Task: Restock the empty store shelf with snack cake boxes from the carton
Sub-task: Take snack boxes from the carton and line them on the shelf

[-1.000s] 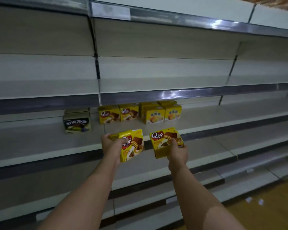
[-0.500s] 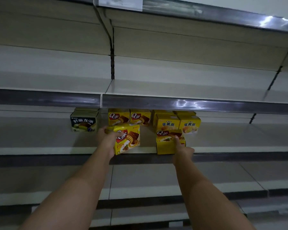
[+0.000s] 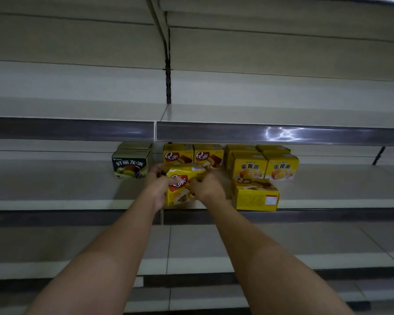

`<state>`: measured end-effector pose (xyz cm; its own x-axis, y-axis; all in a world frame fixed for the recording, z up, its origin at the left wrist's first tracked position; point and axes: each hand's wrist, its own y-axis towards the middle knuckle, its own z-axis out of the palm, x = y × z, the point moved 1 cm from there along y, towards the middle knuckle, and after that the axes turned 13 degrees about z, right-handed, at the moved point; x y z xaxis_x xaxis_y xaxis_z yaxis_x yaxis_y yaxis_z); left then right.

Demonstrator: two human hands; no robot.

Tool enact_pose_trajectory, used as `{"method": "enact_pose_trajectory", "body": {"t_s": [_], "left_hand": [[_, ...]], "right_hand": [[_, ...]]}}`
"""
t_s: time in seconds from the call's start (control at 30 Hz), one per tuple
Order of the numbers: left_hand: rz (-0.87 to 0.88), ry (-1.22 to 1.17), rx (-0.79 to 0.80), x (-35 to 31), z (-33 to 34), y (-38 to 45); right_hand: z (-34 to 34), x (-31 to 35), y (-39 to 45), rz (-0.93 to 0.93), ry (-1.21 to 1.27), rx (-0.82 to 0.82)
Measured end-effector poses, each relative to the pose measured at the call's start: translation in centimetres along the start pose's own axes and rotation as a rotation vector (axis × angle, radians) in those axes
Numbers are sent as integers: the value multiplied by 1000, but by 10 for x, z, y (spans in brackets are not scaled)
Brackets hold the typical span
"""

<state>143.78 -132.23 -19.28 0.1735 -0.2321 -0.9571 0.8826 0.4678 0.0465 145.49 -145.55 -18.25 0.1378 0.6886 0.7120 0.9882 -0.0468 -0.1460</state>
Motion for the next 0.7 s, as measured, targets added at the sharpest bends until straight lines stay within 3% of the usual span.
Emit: {"method": "enact_pose_trajectory", "body": {"t_s": [0.17,0.33,0.53,0.7], "left_hand": [[80,195,95,6,-10,19],[255,784,134,38,-34,42],[237,1000,95,35,-24,58],[278,956,6,45,-15,89]], "right_hand": [[16,0,15,95,161,40],[28,-2,32,115,228,47],[45,10,52,114,380,-18],[54,21,73,114,379,-34]]}}
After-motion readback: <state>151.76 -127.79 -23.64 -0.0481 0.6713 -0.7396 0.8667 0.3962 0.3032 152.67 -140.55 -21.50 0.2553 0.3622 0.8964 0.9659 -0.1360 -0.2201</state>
